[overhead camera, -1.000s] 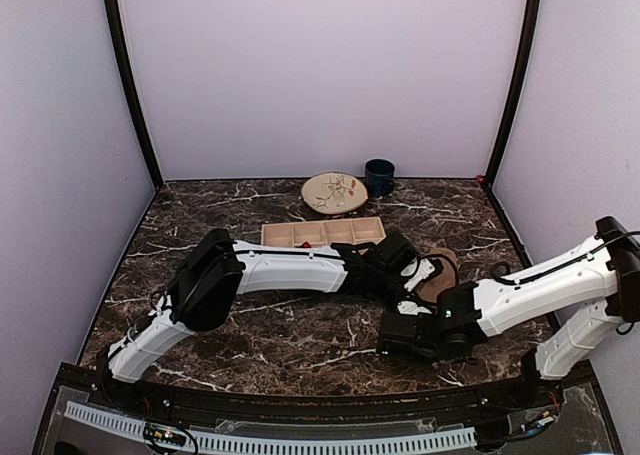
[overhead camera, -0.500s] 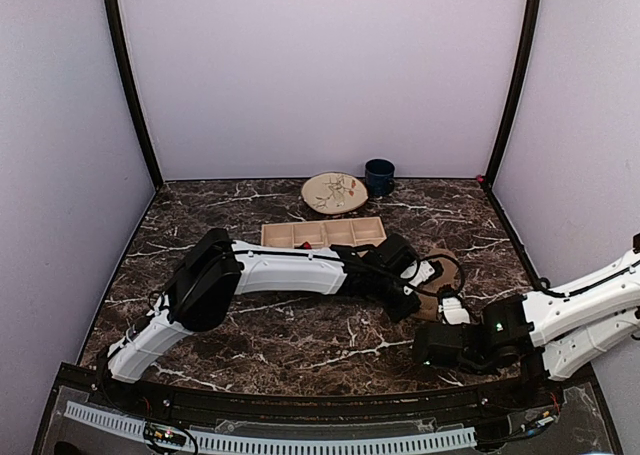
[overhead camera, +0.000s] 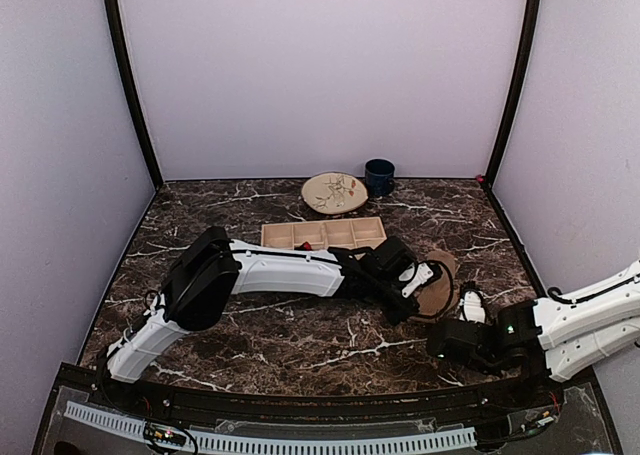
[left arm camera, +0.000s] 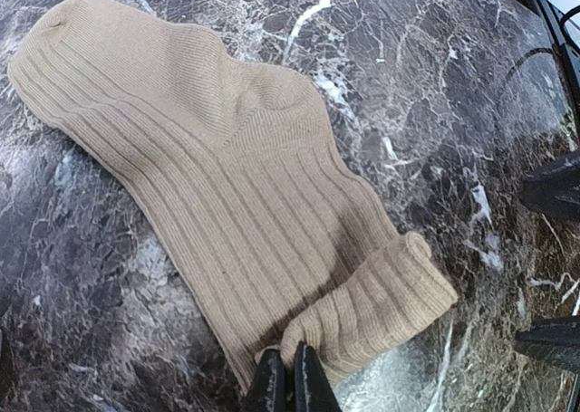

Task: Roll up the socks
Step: Roll the sock at the center of the board.

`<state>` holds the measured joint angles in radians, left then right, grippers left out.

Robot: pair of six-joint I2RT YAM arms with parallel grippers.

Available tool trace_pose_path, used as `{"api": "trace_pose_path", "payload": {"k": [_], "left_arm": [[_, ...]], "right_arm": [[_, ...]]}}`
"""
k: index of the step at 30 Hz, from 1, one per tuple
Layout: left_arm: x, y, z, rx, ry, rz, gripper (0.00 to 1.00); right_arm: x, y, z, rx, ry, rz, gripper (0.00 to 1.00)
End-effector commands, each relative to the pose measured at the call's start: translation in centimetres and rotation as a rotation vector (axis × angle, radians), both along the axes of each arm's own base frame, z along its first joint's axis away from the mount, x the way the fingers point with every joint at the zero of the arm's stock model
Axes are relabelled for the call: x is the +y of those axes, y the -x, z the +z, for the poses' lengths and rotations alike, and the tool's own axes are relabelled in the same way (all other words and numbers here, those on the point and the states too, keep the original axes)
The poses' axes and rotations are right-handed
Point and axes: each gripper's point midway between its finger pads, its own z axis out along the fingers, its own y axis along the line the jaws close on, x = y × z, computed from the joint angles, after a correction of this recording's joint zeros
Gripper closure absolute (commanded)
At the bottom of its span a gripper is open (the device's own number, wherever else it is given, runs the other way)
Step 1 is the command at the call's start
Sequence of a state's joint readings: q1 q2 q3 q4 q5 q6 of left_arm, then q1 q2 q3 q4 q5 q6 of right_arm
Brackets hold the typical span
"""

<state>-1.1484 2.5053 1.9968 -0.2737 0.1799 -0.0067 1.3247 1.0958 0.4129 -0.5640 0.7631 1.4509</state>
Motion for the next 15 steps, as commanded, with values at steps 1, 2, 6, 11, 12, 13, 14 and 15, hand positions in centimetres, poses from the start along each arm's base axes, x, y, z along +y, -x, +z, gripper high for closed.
{"api": "trace_pose_path", "payload": {"k": [1,2,6,11,12,13,14,15], "left_arm": [[11.2,7.3,-13.0,0.249,-0.511,-0.039,1.0],[11.1,7.3,-13.0,0.25,-0.508,-0.041,1.0],[10.9,7.4,-12.8,0.248,-0.502,-0.041,1.0],[11.1,7.4,-12.8,0.246,-0.504,-0.038,1.0],[11.0,7.5,-12.7,0.245,-0.501,-0.039,1.0],[10.9,7.5,-12.6,0.244,-0.495,-0.04,1.0],[10.9,7.5,-12.6,0.243,-0.493,-0.04,1.0],[10.8,7.6,-12.6,0.242,-0.49,-0.04,1.0]], "right_arm": [[1.0,-1.4,1.2,-0.077,-0.092,-0.024,0.42],[1.0,-1.6,1.2,-0.08,-0.097,-0.02,0.42],[1.2,-2.0,0.9,-0.078,-0.161,-0.033,0.42],[0.8,-1.5,-0.4,-0.042,-0.276,-0.086,0.43],[0.8,-1.5,-0.7,-0.035,-0.301,-0.093,0.44],[0.9,-1.4,-0.9,-0.032,-0.326,-0.101,0.45],[1.0,-1.5,-0.9,-0.033,-0.343,-0.107,0.45],[1.0,-1.6,-0.9,-0.037,-0.355,-0.118,0.45]]}}
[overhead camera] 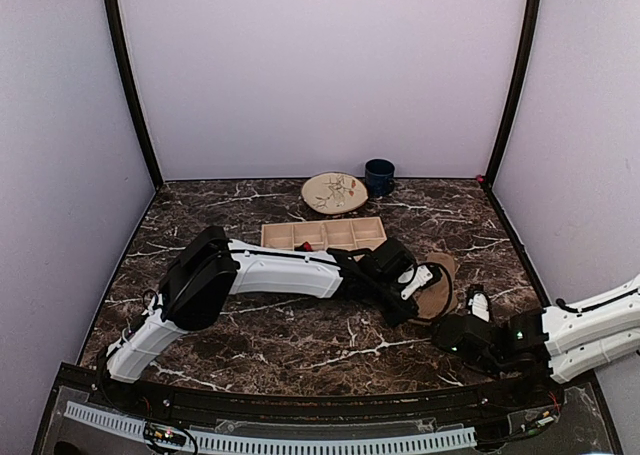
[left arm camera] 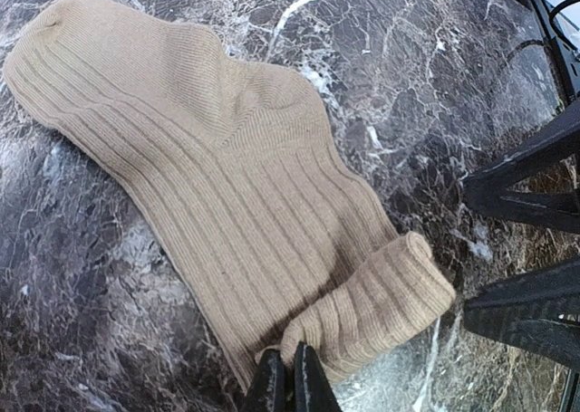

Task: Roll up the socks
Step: Roll the sock at the center of the board.

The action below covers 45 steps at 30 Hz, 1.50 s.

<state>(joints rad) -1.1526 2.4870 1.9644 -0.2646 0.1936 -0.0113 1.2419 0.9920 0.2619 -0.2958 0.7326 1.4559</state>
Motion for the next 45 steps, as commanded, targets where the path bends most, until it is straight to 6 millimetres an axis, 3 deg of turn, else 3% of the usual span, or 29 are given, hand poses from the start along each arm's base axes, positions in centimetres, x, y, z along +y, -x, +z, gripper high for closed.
{"api": "trace_pose_path", "payload": {"k": [1,8,24,37,41,45], "left_arm": [[10.5,6.9,-12.6,0.225,-0.491,-0.036,1.0],[10.5,7.2,-12.8,0.224,-0.488,-0.042,1.0],[10.1,7.3,-12.6,0.217,-0.474,-0.053,1.0],[9.5,7.1,-11.7,0.202,-0.446,-0.062,1.0],[9.5,7.0,-11.8,0.2,-0.444,-0.061,1.0],[9.6,6.9,-11.9,0.192,-0.448,-0.058,1.0]], "right_arm": [[0.9,-0.4,0.2,-0.006,-0.145,-0.056,0.45],[1.0,-1.1,-0.1,-0.009,-0.274,-0.109,0.45],[1.0,-1.3,-1.9,0.049,-0.314,-0.15,0.45],[0.5,-1.2,-3.8,0.088,-0.295,-0.18,0.52],[0.9,-1.2,-4.4,0.103,-0.3,-0.171,0.57],[1.2,-0.6,-5.4,0.136,-0.312,-0.149,0.69]]}}
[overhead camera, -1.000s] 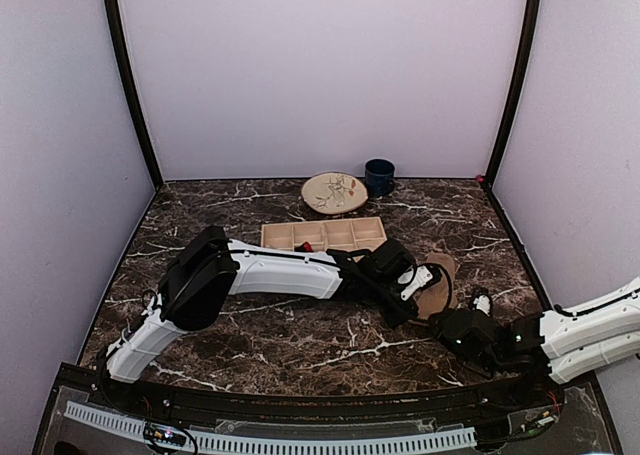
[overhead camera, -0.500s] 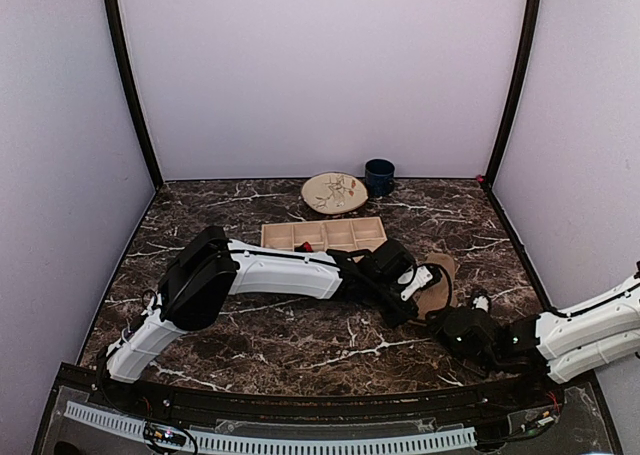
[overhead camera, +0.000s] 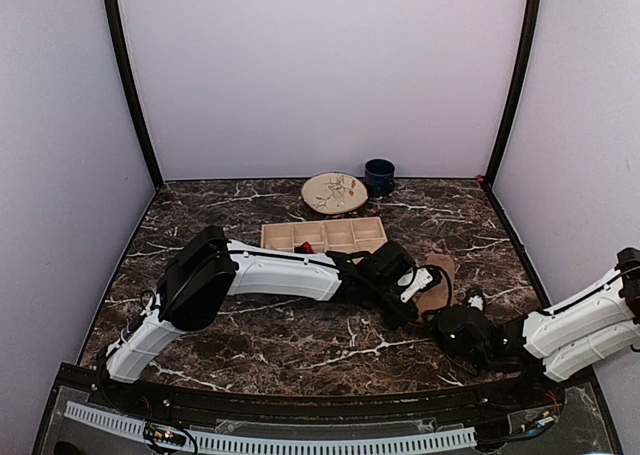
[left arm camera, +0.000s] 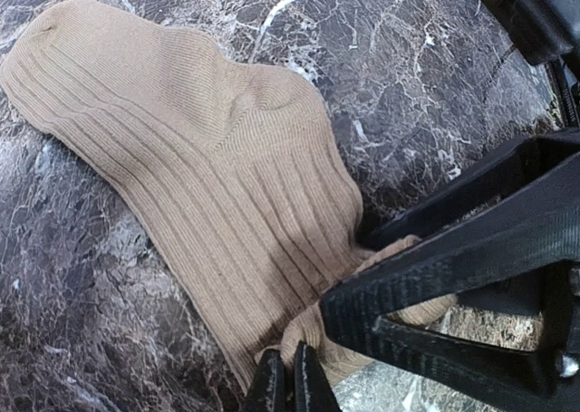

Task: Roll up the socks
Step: Roll the sock at the center of the board.

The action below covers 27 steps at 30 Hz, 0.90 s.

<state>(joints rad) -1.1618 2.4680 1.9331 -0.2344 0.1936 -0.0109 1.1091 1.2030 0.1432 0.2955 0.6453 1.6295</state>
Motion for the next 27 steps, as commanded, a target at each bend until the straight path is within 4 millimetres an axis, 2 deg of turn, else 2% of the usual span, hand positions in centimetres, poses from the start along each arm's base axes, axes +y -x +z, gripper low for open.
{"api": "trace_pose_path", "payload": {"k": [1,5,9,14,17,20,27], "left_arm": [[9.8,6.3,-12.3,0.194,-0.467,-0.046,1.0],[9.8,6.1,-12.2,0.184,-0.469,-0.042,1.0],[10.0,5.8,-12.3,0.174,-0.476,-0.03,1.0],[10.1,4.9,-12.0,0.16,-0.469,0.01,0.99],[10.3,3.8,-11.4,0.136,-0.455,0.064,0.92],[10.3,2.5,-10.6,0.101,-0.423,0.132,0.74],[10.4,-0.1,-8.2,0.108,-0.318,0.258,0.59]], "right_arm": [[-1.2,2.4,-4.0,0.14,0.073,0.075,0.71],[-1.1,2.8,-4.4,0.152,0.097,0.088,0.74],[-1.9,3.2,-4.6,0.15,0.13,0.068,0.76],[-2.7,3.4,-4.7,0.136,0.118,0.057,0.9],[-2.9,3.6,-4.9,0.135,0.111,0.06,0.96],[-2.6,3.4,-4.6,0.112,0.113,0.08,0.98],[-1.8,2.7,-3.0,0.049,0.143,0.133,1.0]]}}
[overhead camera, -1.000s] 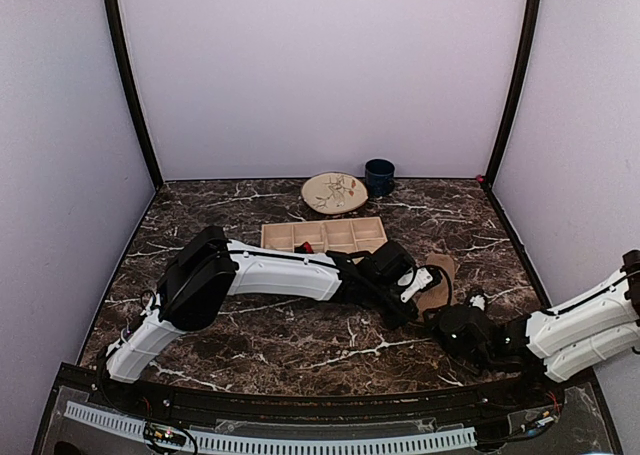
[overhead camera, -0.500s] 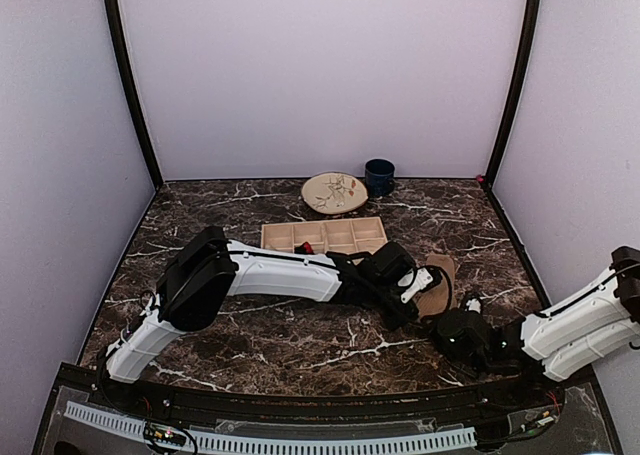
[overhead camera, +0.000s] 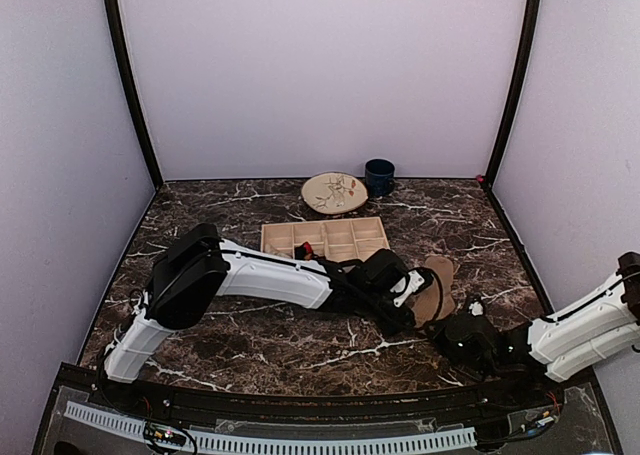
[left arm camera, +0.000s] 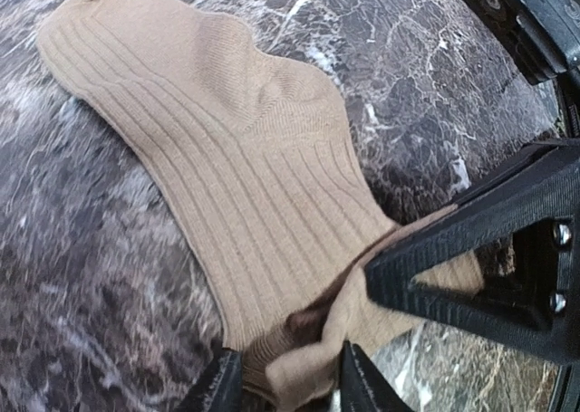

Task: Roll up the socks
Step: Roll the sock at the center of the board.

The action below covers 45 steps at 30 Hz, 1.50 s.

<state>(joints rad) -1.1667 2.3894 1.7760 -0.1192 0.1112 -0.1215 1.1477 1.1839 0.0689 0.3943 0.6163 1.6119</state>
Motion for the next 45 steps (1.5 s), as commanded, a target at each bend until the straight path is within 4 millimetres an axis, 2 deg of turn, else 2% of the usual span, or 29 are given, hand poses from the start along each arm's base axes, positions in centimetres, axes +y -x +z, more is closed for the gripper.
{"api": "trace_pose_path", "payload": {"k": [1,5,8,12,17,18,24,27,31,34,38,45], "left_arm": [[9.1,0.0,-8.0,0.127,-0.32,0.142,0.57],[9.5,-2.5,-6.3,0.115,-0.28,0.208,0.55],[10.4,-3.9,-4.2,0.133,-0.248,0.257,0.55],[11.5,-3.7,-1.2,0.235,-0.132,0.25,0.53],[12.5,-1.7,2.9,0.313,0.023,0.238,0.53],[12.4,-1.1,4.0,0.332,0.063,0.228,0.52],[12.2,2.5,9.3,0.459,0.22,0.111,0.49],[11.9,3.3,11.6,0.469,0.267,0.059,0.49],[11.5,3.9,13.4,0.487,0.292,0.011,0.49],[11.4,4.6,13.2,0.521,0.277,-0.013,0.49],[10.6,5.9,13.5,0.567,0.245,-0.058,0.47],[9.8,8.1,12.1,0.659,0.135,-0.114,0.41]], "right_arm": [[-2.0,1.3,-2.2,0.041,0.199,0.076,1.0],[-1.4,1.1,-1.5,0.027,0.225,0.121,1.0],[-0.7,1.4,-0.9,0.031,0.189,0.147,1.0],[0.6,1.2,1.1,0.006,0.122,0.17,0.99],[1.9,0.7,5.4,-0.032,0.036,0.17,0.99],[2.4,1.0,6.0,0.001,-0.039,0.154,0.99],[3.1,1.6,8.1,0.128,-0.213,0.12,0.99],[3.4,1.8,8.1,0.211,-0.204,0.125,0.99],[4.6,2.7,5.9,0.318,-0.246,0.142,0.99],[5.2,3.2,4.4,0.368,-0.294,0.141,0.99],[5.0,3.8,3.3,0.411,-0.337,0.119,0.99],[5.4,4.9,2.0,0.501,-0.483,0.103,0.99]]}}
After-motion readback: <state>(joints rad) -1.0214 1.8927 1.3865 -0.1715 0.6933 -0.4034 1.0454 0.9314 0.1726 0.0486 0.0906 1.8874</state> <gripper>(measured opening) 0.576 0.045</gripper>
